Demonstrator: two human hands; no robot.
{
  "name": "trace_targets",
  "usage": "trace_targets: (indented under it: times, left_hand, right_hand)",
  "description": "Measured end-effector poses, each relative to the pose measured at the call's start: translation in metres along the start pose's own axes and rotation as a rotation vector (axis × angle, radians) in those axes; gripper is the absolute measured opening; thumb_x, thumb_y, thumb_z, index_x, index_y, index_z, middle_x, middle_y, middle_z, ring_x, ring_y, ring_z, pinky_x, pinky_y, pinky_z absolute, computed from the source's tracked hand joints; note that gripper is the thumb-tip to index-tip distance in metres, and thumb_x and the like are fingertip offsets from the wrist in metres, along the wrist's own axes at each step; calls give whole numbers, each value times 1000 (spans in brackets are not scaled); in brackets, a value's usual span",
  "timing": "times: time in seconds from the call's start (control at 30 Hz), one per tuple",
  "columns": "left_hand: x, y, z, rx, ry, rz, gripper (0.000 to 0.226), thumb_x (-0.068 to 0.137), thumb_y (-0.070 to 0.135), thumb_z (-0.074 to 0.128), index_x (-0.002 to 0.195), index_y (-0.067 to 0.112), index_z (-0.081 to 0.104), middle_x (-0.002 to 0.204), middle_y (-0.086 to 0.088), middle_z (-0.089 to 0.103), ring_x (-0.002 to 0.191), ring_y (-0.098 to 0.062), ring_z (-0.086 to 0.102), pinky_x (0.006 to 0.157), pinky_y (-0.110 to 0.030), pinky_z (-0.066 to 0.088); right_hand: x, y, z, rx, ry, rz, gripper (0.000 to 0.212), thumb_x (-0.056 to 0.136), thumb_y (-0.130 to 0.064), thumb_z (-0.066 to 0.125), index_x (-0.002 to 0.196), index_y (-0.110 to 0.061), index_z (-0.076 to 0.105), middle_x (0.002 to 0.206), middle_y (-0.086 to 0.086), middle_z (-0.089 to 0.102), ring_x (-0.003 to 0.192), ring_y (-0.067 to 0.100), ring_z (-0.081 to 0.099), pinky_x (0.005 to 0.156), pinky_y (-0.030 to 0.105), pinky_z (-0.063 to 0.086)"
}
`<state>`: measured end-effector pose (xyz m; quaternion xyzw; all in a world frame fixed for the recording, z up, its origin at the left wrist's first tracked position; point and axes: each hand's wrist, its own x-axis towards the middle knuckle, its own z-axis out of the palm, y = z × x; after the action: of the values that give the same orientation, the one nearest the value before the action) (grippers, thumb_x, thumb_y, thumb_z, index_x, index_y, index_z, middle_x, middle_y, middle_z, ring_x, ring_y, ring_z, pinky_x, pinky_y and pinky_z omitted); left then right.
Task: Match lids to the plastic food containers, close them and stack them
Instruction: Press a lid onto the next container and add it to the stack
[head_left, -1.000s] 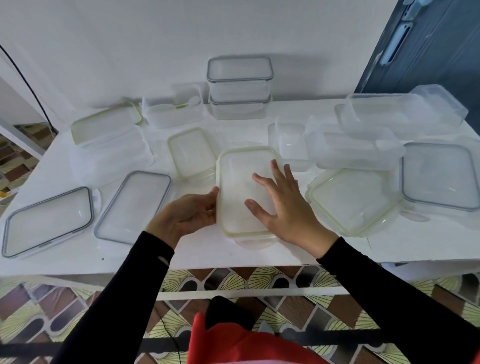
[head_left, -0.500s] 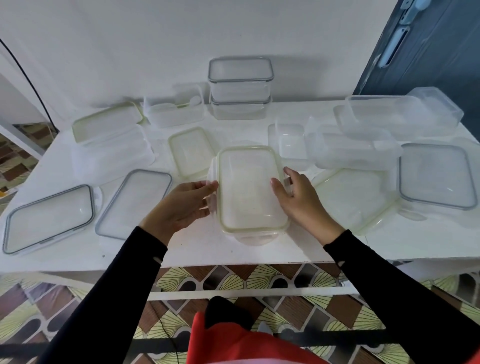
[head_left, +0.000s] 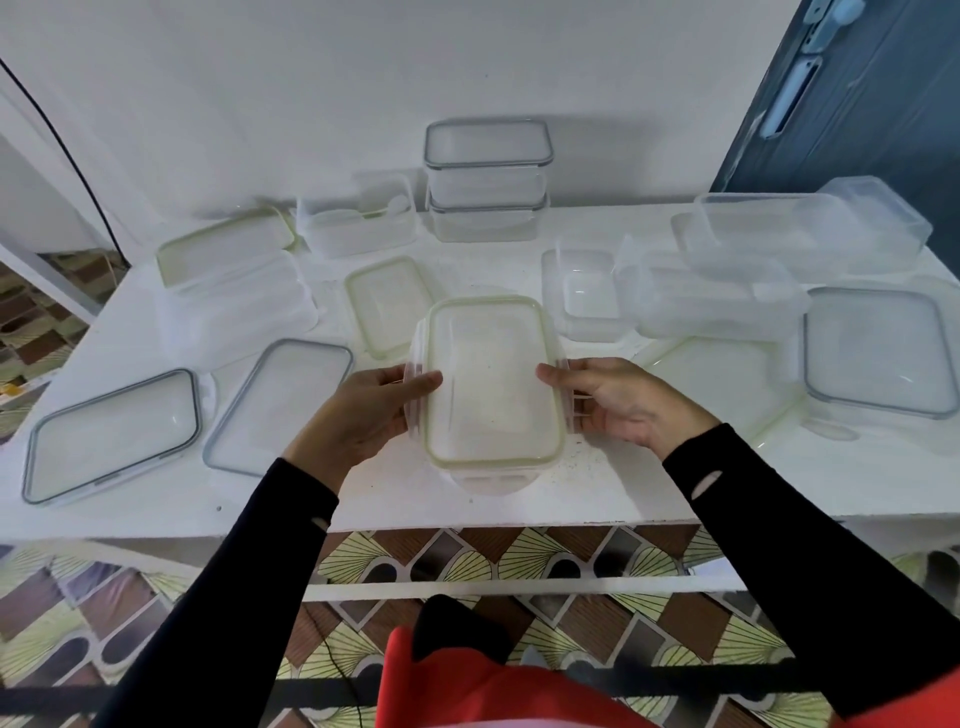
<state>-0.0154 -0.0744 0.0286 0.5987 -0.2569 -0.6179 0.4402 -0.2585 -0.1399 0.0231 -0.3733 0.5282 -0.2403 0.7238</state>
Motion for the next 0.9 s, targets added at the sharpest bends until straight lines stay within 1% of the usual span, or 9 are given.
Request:
trace_targets:
  times: [0.17,0.27,0.33,0.43,0.5,0.57,0.67,0.77,0.9]
  left_hand:
    - [-1,-1,-1,8,18,11,30,89,5,64,117,-3,61,107,-13,71,92,-22,69,83,-37,58]
    - [-1,-1,-1,7,16,12,30,88,6,65,116,-3,62,103,-10,71,90,-21,69,85,-37,57]
    - [-1,0,-2,-6,19,-14,36,83,10,70,116,0,63,108,-10,71,96,-22,68,90,-39,55]
    - [-1,2,-1,-10,-11,-44,51,71,16,75,119,1,63,119,-14,68,112,-28,64,99,-45,50]
    - [-1,2,-2,3,-9,-36,46,72,16,75,115,3,65,114,-10,71,108,-24,65,96,-42,51]
    - [-1,4,-3,31,15,2,32,78,13,74,108,6,68,101,-3,74,96,-16,68,86,-32,55]
    - [0,8,-5,57,24,38,24,81,10,74,104,8,69,95,1,75,84,-8,69,79,-25,54]
    - [1,7,-4,79,15,5,36,74,13,77,109,6,69,102,-3,73,90,-12,67,86,-28,53]
    - [-2,2,-3,50,-11,-62,56,64,19,80,116,2,67,117,-11,70,108,-26,64,104,-44,46]
  right_hand:
    - [1,2,2,91,-39,31,32,71,-16,76,100,-6,67,93,8,73,83,20,70,59,28,58]
    - [2,0,1,115,-51,73,18,82,-13,72,97,-4,67,87,8,73,77,19,70,58,27,59]
    - [2,-3,0,111,-58,105,13,84,-11,70,95,-4,66,84,8,72,77,20,69,59,29,60]
    - [3,-8,-1,53,-78,148,29,71,-14,75,97,-7,64,91,7,69,86,22,65,72,35,59]
    - [4,-10,0,21,-75,159,29,72,-13,75,98,-8,63,92,6,66,85,22,63,68,34,59]
    - [4,-12,2,-9,-63,147,15,83,-11,71,95,-9,62,89,5,65,81,21,62,61,31,58]
    - [3,-16,3,-39,-42,128,7,88,-11,68,91,-10,61,88,4,63,80,20,60,63,35,54]
    - [2,-19,5,-89,-4,130,10,87,-10,69,84,-11,60,85,3,61,76,20,58,59,34,48]
    - [4,-17,5,-112,4,144,13,88,-10,68,81,-14,58,83,2,61,75,19,57,62,34,47]
